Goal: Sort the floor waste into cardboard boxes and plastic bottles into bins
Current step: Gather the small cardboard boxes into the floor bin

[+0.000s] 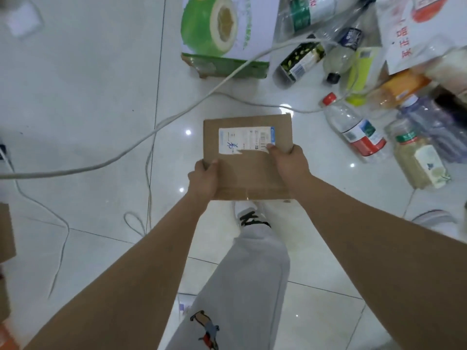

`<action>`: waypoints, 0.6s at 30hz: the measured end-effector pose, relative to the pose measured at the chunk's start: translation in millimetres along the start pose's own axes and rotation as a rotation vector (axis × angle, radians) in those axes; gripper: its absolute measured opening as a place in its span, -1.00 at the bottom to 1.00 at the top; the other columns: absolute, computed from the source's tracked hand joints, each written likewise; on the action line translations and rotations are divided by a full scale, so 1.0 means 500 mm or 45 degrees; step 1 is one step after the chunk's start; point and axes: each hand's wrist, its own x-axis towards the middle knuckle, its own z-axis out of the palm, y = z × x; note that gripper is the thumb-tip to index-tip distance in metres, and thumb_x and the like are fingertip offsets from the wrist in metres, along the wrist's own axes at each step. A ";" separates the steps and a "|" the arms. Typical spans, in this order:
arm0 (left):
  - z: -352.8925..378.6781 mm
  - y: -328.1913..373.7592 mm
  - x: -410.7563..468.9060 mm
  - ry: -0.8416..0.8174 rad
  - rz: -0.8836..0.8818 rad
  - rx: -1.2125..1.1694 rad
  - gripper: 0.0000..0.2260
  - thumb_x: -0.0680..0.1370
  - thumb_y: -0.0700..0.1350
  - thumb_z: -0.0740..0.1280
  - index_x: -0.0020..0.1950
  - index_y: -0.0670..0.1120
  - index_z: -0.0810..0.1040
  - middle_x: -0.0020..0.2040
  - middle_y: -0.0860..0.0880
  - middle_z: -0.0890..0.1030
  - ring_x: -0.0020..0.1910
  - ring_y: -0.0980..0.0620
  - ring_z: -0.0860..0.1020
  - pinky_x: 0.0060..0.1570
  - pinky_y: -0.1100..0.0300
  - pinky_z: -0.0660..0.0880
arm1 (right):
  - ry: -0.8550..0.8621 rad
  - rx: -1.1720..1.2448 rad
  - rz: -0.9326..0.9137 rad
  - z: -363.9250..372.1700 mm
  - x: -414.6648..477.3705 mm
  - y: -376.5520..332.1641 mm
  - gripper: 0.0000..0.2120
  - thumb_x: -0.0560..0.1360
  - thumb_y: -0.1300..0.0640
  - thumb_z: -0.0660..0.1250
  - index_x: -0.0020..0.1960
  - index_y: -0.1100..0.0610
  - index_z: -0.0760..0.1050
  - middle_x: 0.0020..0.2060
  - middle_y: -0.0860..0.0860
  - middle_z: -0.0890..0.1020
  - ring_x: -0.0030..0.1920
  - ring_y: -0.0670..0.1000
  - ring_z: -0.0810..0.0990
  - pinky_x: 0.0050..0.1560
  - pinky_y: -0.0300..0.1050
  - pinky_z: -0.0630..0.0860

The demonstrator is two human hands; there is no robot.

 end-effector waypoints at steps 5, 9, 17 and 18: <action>0.109 0.086 -0.244 -0.216 0.027 -0.018 -0.54 0.64 0.13 0.07 0.50 0.00 0.18 0.35 -0.04 0.42 0.14 0.00 0.41 0.10 0.11 0.35 | 0.311 -0.046 0.034 -0.252 -0.171 0.011 -0.52 0.52 -0.12 0.32 0.34 0.09 0.35 0.19 0.04 0.57 0.16 0.13 0.56 0.04 -0.07 0.41; 0.190 0.232 -0.454 -0.308 0.177 -0.040 -0.56 0.63 0.15 0.10 0.47 0.03 0.22 0.28 -0.01 0.44 0.11 0.01 0.42 0.10 0.11 0.39 | 0.545 0.068 -0.088 -0.489 -0.343 -0.050 -0.55 0.54 -0.07 0.31 0.37 0.02 0.34 0.12 -0.08 0.56 0.14 0.04 0.55 0.07 -0.09 0.42; 0.239 0.595 -0.824 -0.351 0.689 -0.038 -0.57 0.63 0.15 0.11 0.47 0.06 0.24 0.27 0.10 0.42 0.20 0.09 0.42 0.00 0.25 0.32 | 0.836 0.350 -0.447 -0.848 -0.594 -0.271 -0.39 0.51 -0.20 0.30 0.48 -0.06 0.22 0.31 -0.12 0.48 0.28 -0.05 0.49 0.23 0.00 0.49; 0.247 0.635 -0.867 -0.329 0.740 -0.032 -0.58 0.63 0.15 0.12 0.46 0.07 0.25 0.26 0.10 0.42 0.20 0.09 0.41 0.02 0.23 0.30 | 0.865 0.381 -0.482 -0.888 -0.617 -0.296 -0.36 0.50 -0.23 0.29 0.50 -0.06 0.20 0.34 -0.12 0.46 0.32 -0.05 0.47 0.29 0.04 0.47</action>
